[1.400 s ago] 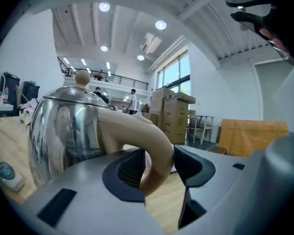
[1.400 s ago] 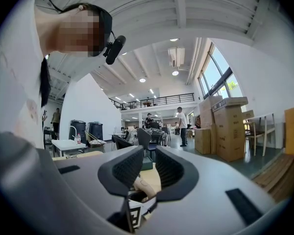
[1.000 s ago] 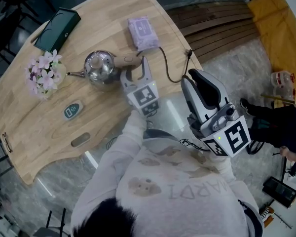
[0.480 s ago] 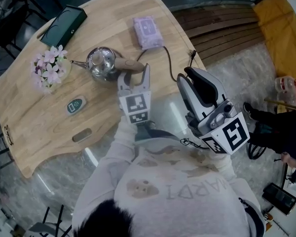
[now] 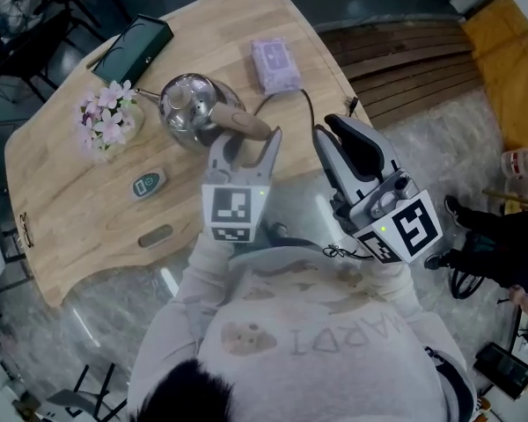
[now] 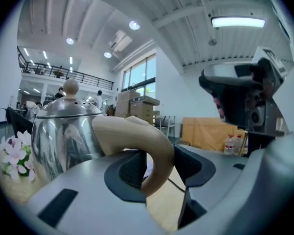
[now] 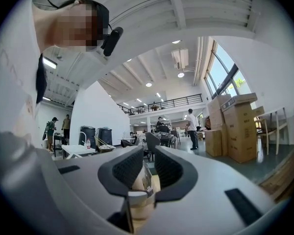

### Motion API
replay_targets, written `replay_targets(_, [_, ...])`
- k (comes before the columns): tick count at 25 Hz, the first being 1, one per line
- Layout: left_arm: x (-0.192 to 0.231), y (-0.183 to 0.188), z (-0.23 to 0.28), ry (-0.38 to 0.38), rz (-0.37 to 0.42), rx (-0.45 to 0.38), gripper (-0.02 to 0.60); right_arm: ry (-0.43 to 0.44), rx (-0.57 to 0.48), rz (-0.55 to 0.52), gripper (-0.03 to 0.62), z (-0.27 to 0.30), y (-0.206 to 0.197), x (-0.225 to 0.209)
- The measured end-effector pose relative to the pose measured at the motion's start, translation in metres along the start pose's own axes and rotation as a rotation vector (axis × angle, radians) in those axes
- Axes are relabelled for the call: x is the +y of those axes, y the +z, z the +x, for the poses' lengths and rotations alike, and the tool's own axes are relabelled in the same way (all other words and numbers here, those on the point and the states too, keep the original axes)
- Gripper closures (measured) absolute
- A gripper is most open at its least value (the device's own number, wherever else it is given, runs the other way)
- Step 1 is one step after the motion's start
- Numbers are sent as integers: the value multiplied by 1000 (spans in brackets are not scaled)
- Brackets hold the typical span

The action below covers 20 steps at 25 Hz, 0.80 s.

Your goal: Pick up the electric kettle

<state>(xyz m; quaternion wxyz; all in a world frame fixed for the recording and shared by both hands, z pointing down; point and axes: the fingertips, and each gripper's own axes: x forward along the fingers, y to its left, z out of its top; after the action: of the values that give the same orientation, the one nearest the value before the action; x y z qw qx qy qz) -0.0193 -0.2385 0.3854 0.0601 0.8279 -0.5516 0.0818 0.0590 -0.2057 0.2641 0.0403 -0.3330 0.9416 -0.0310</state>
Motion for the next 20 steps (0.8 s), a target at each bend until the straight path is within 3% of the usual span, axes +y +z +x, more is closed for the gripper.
replay_targets(6, [-10, 45, -36, -70, 36, -31, 297, 17, -5, 6, 519, 5, -3, 2])
replay_targets(12, [-17, 88, -87, -85, 69, -66, 298, 40, -11, 8, 519, 4, 2, 26])
replay_targets(20, [-24, 96, -96, -95, 98, -51, 296, 77, -9, 18, 519, 8, -6, 28])
